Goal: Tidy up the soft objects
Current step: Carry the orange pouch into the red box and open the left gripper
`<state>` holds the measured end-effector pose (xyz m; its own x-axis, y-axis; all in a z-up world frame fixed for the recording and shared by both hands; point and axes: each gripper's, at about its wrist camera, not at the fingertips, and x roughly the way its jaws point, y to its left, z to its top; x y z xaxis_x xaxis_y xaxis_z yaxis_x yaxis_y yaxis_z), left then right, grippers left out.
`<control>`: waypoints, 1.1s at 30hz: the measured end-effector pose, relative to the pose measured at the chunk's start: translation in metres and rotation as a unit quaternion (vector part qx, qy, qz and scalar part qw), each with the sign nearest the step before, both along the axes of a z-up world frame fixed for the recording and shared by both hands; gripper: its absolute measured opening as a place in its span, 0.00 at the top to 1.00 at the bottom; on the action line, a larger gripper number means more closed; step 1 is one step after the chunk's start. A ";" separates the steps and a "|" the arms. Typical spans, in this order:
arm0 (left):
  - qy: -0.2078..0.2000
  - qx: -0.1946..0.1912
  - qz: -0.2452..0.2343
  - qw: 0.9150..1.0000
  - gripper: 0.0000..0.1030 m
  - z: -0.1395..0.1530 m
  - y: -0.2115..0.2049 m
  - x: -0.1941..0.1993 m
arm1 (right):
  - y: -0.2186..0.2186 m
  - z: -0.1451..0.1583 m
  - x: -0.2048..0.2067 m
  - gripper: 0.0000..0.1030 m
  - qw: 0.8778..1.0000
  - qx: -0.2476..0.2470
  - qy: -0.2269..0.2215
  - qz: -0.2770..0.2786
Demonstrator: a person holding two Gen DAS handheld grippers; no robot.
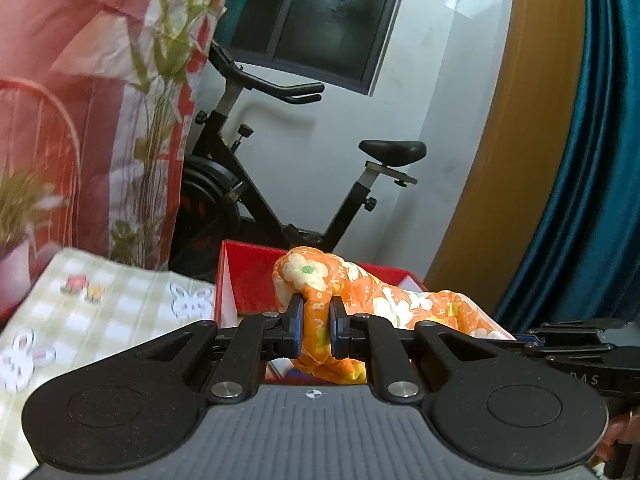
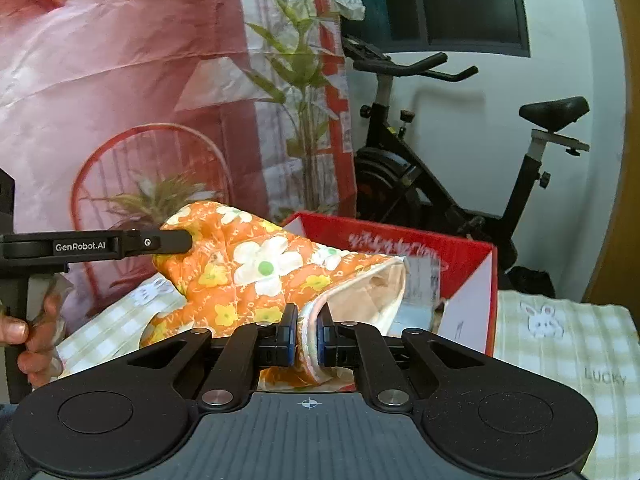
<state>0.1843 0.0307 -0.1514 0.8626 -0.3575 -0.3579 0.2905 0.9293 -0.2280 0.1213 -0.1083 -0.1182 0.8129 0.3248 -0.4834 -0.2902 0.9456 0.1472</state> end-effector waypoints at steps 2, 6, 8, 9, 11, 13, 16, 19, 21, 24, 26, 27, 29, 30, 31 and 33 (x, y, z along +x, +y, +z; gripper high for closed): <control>0.013 -0.002 0.002 1.000 0.87 0.000 0.000 0.019 | -0.003 -0.002 0.020 0.92 1.000 0.009 0.006 -0.006; 0.042 -0.002 0.004 0.999 0.87 -0.007 -0.001 0.051 | -0.009 -0.018 0.061 0.93 0.999 0.027 0.037 -0.013; 0.052 0.003 0.006 0.999 0.87 -0.011 -0.001 0.064 | -0.009 -0.028 0.074 0.93 0.998 0.025 0.050 -0.015; 0.055 0.006 0.007 0.998 0.87 -0.012 0.000 0.069 | -0.008 -0.032 0.081 0.93 0.998 0.023 0.055 -0.017; 0.058 0.013 0.008 0.998 0.87 -0.015 -0.001 0.081 | -0.009 -0.037 0.092 0.93 0.998 0.023 0.061 -0.022; 0.061 0.020 0.012 0.998 0.87 -0.017 -0.003 0.092 | -0.011 -0.041 0.104 0.93 0.997 0.026 0.065 -0.030; 0.070 0.038 0.028 0.996 0.76 -0.021 -0.006 0.106 | -0.012 -0.048 0.122 0.93 0.996 0.028 0.072 -0.046; 0.077 0.044 0.036 0.995 0.58 -0.026 -0.006 0.115 | -0.013 -0.059 0.144 0.94 0.993 0.028 0.092 -0.064; 0.083 0.044 0.033 0.995 0.58 -0.030 -0.004 0.117 | -0.009 -0.070 0.157 0.94 0.991 0.014 0.115 -0.069; 0.091 0.044 0.025 0.995 0.58 -0.036 -0.003 0.117 | -0.004 -0.083 0.171 0.94 0.987 -0.006 0.140 -0.081; 0.092 0.047 0.023 0.994 0.58 -0.038 -0.004 0.118 | -0.002 -0.088 0.176 0.94 0.984 -0.012 0.150 -0.094; 0.092 0.046 0.022 0.994 0.58 -0.038 -0.003 0.118 | -0.002 -0.090 0.177 0.94 0.983 -0.014 0.152 -0.100; 0.093 0.043 0.019 0.995 0.58 -0.039 -0.003 0.120 | -0.002 -0.092 0.179 0.94 0.982 -0.020 0.151 -0.111; 0.093 0.043 0.018 0.995 0.58 -0.039 -0.003 0.120 | -0.003 -0.093 0.180 0.94 0.981 -0.022 0.152 -0.115; 0.093 0.045 0.017 0.995 0.58 -0.039 -0.004 0.120 | -0.002 -0.093 0.181 0.93 0.981 -0.024 0.155 -0.119; 0.091 0.049 0.015 0.995 0.58 -0.039 -0.006 0.118 | 0.000 -0.093 0.182 0.89 0.979 -0.037 0.157 -0.121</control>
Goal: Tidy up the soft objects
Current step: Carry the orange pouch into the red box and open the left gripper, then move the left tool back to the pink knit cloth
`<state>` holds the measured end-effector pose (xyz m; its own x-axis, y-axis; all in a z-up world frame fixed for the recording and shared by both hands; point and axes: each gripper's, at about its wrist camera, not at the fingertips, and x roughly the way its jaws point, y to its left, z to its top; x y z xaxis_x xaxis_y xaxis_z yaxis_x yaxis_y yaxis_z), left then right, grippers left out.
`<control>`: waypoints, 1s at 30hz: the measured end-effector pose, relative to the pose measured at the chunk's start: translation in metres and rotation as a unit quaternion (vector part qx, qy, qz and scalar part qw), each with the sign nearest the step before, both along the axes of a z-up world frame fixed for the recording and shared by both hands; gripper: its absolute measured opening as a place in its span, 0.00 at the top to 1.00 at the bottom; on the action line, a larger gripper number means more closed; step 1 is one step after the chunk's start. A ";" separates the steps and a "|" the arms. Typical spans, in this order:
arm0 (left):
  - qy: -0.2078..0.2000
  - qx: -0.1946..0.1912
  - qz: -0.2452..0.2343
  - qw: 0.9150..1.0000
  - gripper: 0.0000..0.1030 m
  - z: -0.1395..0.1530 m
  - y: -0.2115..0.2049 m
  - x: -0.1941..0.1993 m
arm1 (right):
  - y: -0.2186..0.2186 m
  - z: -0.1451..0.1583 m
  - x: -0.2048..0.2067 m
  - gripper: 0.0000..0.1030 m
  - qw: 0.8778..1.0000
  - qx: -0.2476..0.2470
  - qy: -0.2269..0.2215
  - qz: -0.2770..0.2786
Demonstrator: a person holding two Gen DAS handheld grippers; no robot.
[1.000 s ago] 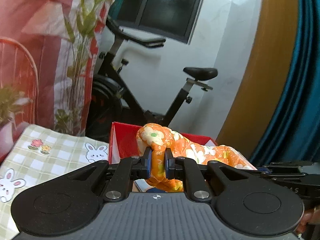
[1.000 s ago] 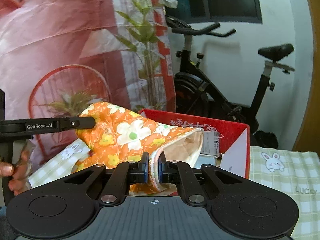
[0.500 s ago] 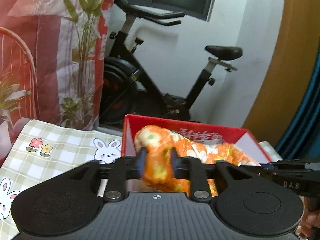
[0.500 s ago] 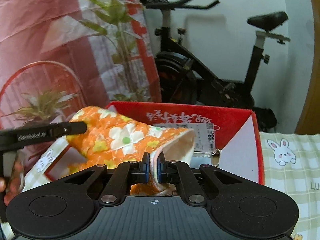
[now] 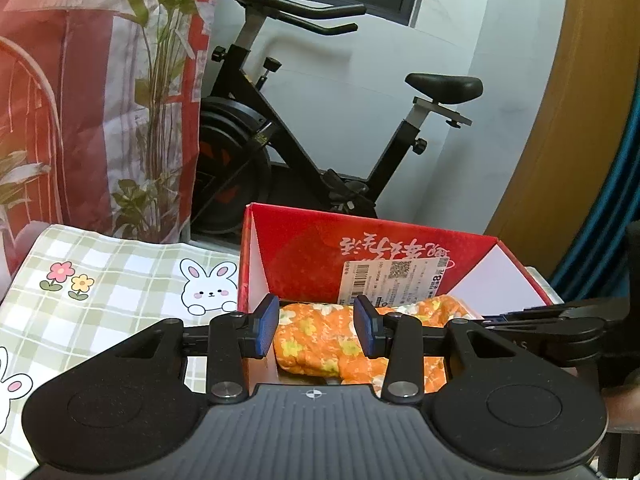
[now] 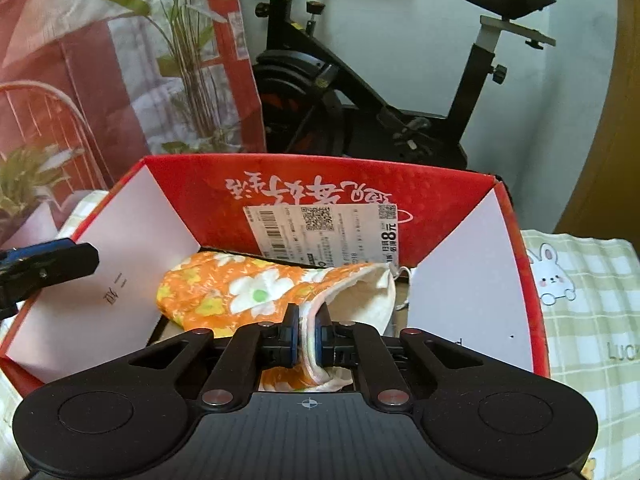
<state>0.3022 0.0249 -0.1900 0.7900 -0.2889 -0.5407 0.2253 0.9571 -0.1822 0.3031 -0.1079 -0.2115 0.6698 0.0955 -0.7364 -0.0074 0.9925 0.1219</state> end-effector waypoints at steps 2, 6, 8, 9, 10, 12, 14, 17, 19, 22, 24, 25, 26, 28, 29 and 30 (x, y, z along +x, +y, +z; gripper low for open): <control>-0.002 0.004 -0.002 1.000 0.58 0.001 -0.002 -0.002 | 0.001 0.001 -0.001 0.80 1.000 -0.014 0.000 -0.004; -0.001 0.011 -0.002 1.000 0.58 0.002 -0.001 -0.008 | -0.001 0.008 -0.012 0.60 1.000 -0.025 -0.007 -0.014; -0.001 0.015 -0.001 1.000 0.57 0.004 0.000 -0.013 | -0.005 0.015 -0.020 0.46 0.999 -0.023 -0.016 -0.022; 0.000 0.016 -0.001 1.000 0.55 0.005 0.000 -0.016 | -0.007 0.018 -0.023 0.43 0.999 -0.022 -0.021 -0.024; 0.000 0.019 -0.002 1.000 0.53 0.007 0.000 -0.020 | -0.008 0.022 -0.028 0.37 0.999 -0.020 -0.027 -0.024; -0.003 0.022 -0.004 1.000 0.49 0.010 0.001 -0.028 | -0.010 0.030 -0.037 0.27 0.999 -0.017 -0.039 -0.021; -0.004 0.025 -0.007 1.000 0.47 0.014 0.001 -0.039 | -0.009 0.038 -0.049 0.09 0.998 -0.014 -0.053 -0.016; -0.001 0.028 -0.010 1.000 0.42 0.018 0.004 -0.056 | -0.006 0.048 -0.068 0.00 0.997 -0.009 -0.074 -0.004; 0.001 0.028 -0.011 1.000 0.38 0.020 0.006 -0.071 | -0.004 0.052 -0.082 0.00 0.996 -0.005 -0.084 0.002; 0.005 0.027 -0.014 1.000 0.35 0.021 0.008 -0.092 | -0.002 0.057 -0.105 0.00 0.995 0.009 -0.098 0.009; 0.007 0.028 -0.019 0.999 0.34 0.020 0.009 -0.106 | 0.000 0.059 -0.122 0.00 0.994 0.013 -0.106 0.011; 0.009 0.028 -0.020 0.999 0.34 0.019 0.009 -0.112 | 0.000 0.059 -0.130 0.00 0.994 0.014 -0.109 0.012; 0.011 0.027 -0.021 0.999 0.34 0.017 0.009 -0.119 | 0.001 0.060 -0.138 0.00 0.994 0.016 -0.112 0.015; 0.017 0.023 -0.024 0.999 0.34 0.013 0.009 -0.130 | 0.002 0.058 -0.156 0.00 0.993 0.015 -0.119 0.015; 0.019 0.020 -0.026 0.999 0.34 0.011 0.009 -0.136 | 0.003 0.056 -0.165 0.00 0.992 0.012 -0.122 0.013; 0.020 0.018 -0.027 0.999 0.34 0.008 0.009 -0.142 | 0.003 0.053 -0.174 0.00 0.992 0.011 -0.124 0.013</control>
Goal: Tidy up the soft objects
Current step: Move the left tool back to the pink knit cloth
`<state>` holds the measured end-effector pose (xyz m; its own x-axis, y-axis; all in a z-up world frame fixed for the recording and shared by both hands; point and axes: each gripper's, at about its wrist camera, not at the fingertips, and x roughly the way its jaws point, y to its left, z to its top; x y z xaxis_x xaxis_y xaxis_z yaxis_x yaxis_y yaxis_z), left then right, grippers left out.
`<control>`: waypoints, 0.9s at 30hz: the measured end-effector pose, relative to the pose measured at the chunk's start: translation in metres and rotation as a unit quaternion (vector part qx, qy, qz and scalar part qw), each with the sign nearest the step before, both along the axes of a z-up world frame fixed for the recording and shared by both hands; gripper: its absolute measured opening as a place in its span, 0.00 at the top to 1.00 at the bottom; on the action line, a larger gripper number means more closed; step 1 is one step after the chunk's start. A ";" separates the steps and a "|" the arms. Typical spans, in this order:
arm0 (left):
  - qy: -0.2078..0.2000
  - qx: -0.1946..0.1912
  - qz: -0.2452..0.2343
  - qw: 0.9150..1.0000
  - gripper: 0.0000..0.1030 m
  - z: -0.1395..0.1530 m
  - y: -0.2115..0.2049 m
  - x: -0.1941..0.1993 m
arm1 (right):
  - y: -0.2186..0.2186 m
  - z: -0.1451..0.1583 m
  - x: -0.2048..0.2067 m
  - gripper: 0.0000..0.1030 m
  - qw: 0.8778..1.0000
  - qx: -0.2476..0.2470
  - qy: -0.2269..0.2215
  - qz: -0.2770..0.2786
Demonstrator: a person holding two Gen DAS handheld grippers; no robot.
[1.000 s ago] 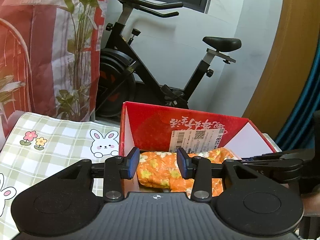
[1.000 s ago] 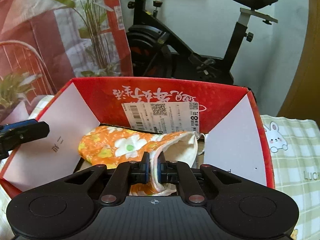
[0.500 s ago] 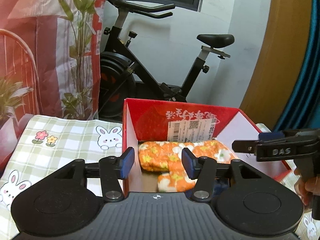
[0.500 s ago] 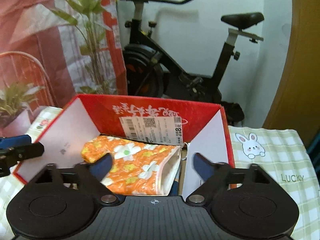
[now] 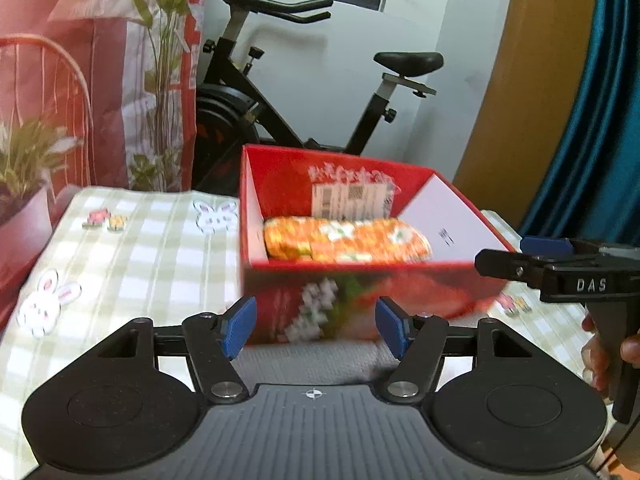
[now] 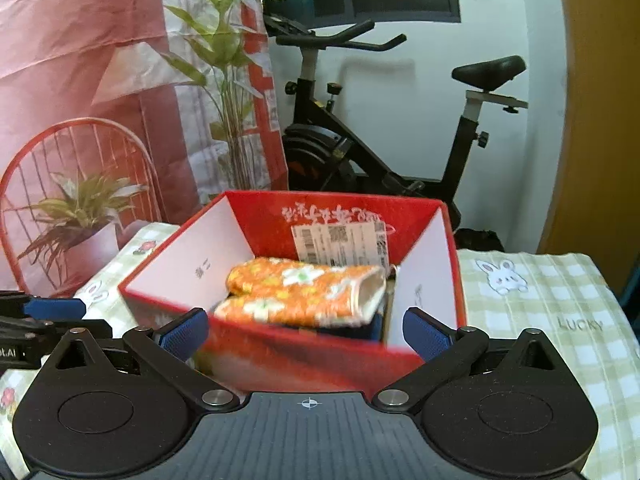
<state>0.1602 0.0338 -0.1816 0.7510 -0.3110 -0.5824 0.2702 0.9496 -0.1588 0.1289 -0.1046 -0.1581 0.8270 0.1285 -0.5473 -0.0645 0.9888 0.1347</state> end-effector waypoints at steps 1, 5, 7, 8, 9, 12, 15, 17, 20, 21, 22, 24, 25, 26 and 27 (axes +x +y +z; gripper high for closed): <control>0.003 -0.001 -0.002 1.000 0.34 -0.004 -0.001 -0.006 | 0.001 -0.003 -0.009 0.00 1.000 0.001 -0.001 0.001; 0.017 -0.006 -0.015 1.000 0.34 -0.017 -0.004 -0.027 | 0.005 -0.021 -0.047 0.00 1.000 0.007 -0.001 0.005; 0.026 -0.008 -0.020 0.999 0.34 -0.023 -0.003 -0.037 | 0.006 -0.029 -0.064 0.00 1.000 0.010 0.001 0.010; 0.031 -0.008 -0.023 0.999 0.34 -0.026 -0.003 -0.042 | 0.006 -0.033 -0.072 0.00 1.000 0.013 0.005 0.012; 0.034 -0.008 -0.024 0.999 0.34 -0.028 -0.002 -0.047 | 0.006 -0.037 -0.080 0.00 1.000 0.018 0.011 0.011; 0.046 -0.013 -0.027 0.998 0.34 -0.038 0.002 -0.064 | 0.000 -0.048 -0.098 0.01 0.999 0.034 0.037 0.013; 0.060 -0.022 -0.022 0.998 0.35 -0.048 0.009 -0.075 | -0.003 -0.057 -0.117 0.01 0.997 0.040 0.057 0.011; 0.071 -0.031 -0.018 0.997 0.35 -0.055 0.012 -0.082 | -0.003 -0.063 -0.128 0.05 0.997 0.040 0.072 0.011; 0.098 -0.044 -0.017 0.994 0.35 -0.065 0.015 -0.083 | 0.000 -0.072 -0.139 0.07 0.995 0.047 0.092 0.014; 0.107 -0.045 -0.016 0.993 0.35 -0.068 0.015 -0.082 | 0.000 -0.074 -0.141 0.08 0.994 0.051 0.096 0.015; 0.115 -0.047 -0.012 0.992 0.35 -0.070 0.017 -0.080 | 0.000 -0.076 -0.142 0.10 0.993 0.053 0.100 0.016; 0.121 -0.052 -0.009 0.991 0.35 -0.071 0.019 -0.077 | 0.002 -0.077 -0.141 0.14 0.993 0.054 0.104 0.018; 0.122 -0.053 -0.011 0.991 0.35 -0.072 0.018 -0.077 | 0.002 -0.077 -0.139 0.16 0.993 0.057 0.104 0.020; 0.124 -0.054 -0.014 0.991 0.35 -0.073 0.017 -0.076 | 0.002 -0.078 -0.139 0.21 0.992 0.060 0.105 0.022; 0.127 -0.054 -0.017 0.990 0.35 -0.074 0.016 -0.076 | 0.003 -0.079 -0.138 0.24 0.992 0.063 0.107 0.025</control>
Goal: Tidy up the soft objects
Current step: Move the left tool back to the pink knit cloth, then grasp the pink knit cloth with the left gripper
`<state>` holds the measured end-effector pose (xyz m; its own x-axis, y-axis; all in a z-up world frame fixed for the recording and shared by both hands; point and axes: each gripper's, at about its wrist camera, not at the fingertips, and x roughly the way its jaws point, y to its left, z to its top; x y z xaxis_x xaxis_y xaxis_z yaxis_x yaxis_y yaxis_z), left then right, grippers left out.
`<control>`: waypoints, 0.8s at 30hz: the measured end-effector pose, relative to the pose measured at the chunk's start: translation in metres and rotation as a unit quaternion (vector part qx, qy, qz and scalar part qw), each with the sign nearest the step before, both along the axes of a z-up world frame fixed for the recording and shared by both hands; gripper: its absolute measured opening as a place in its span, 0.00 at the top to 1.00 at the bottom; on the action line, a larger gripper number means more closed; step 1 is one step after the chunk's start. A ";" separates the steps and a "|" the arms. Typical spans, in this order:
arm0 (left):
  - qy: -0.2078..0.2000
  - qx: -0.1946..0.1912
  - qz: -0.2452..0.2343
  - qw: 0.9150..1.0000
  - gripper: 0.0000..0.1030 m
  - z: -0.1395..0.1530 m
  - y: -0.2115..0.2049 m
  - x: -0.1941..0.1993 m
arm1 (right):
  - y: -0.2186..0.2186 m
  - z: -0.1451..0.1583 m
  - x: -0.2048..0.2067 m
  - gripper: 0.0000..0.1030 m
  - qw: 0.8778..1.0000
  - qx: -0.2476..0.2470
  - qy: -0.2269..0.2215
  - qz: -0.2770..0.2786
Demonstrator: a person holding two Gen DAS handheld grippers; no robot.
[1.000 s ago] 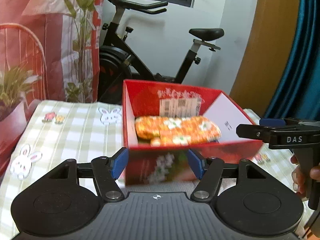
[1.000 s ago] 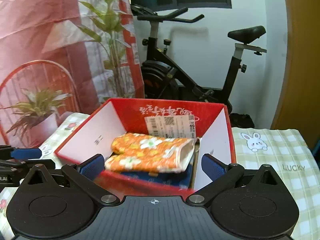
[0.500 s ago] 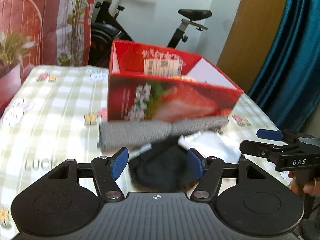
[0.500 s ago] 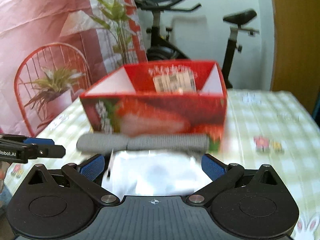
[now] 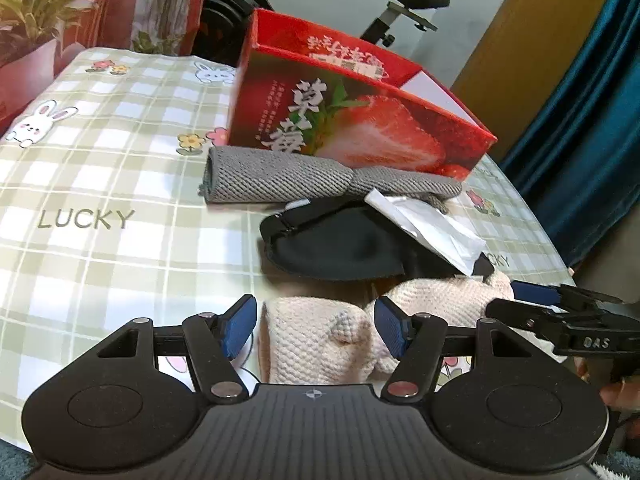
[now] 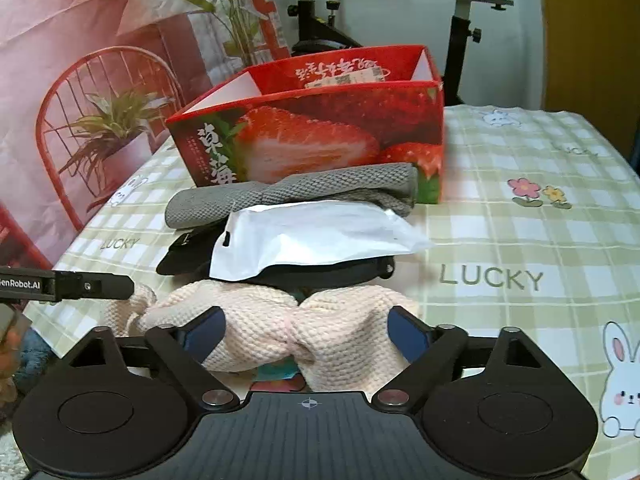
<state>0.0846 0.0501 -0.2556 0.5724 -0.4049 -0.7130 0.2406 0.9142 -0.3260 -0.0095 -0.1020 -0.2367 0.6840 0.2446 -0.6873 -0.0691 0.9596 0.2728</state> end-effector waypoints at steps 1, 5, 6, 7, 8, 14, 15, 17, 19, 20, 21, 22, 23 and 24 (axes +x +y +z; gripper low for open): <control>0.003 -0.001 -0.003 1.000 0.35 -0.002 -0.001 0.001 | 0.000 -0.001 0.002 0.28 1.000 0.003 0.003 0.003; 0.020 -0.011 -0.014 1.000 0.35 -0.010 -0.005 0.000 | 0.003 -0.004 0.004 0.33 1.000 0.007 0.009 0.010; 0.025 -0.013 -0.015 0.999 0.35 -0.012 -0.005 0.000 | 0.003 -0.005 0.005 0.33 1.000 0.011 0.010 0.011; 0.029 -0.014 -0.016 0.999 0.35 -0.013 -0.005 0.001 | 0.002 -0.005 0.005 0.33 1.000 0.013 0.011 0.011; 0.033 -0.016 -0.018 0.999 0.35 -0.015 -0.006 0.002 | 0.002 -0.006 0.006 0.33 1.000 0.014 0.013 0.010; 0.038 -0.036 -0.020 0.998 0.47 -0.020 -0.003 0.003 | 0.002 -0.009 0.007 0.42 1.000 0.024 0.014 0.011; 0.035 -0.041 -0.021 0.998 0.56 -0.020 -0.003 0.003 | 0.003 -0.008 0.007 0.43 1.000 0.023 0.011 0.013; 0.024 -0.044 -0.021 0.998 0.65 -0.017 -0.002 0.001 | 0.004 -0.005 0.007 0.47 1.000 0.022 0.006 0.018; 0.013 -0.042 -0.012 0.999 0.80 -0.014 -0.001 0.000 | 0.006 -0.002 0.006 0.49 1.000 0.013 0.000 0.019; 0.007 -0.049 -0.008 0.999 0.81 -0.012 0.002 -0.001 | 0.006 0.000 0.005 0.52 1.000 0.012 -0.003 0.020; 0.000 -0.054 -0.004 0.999 0.81 -0.010 0.004 -0.001 | 0.006 0.001 0.005 0.53 1.000 0.014 -0.006 0.022; -0.006 -0.056 -0.001 0.998 0.83 -0.009 0.006 -0.002 | 0.005 0.003 0.004 0.54 1.000 0.016 -0.009 0.022; -0.013 -0.057 0.001 0.998 0.84 -0.007 0.006 -0.003 | 0.005 0.005 0.003 0.56 1.000 0.017 -0.012 0.024; -0.020 -0.057 0.002 0.998 0.85 -0.004 0.007 -0.005 | 0.005 0.007 0.003 0.56 0.999 0.015 -0.016 0.025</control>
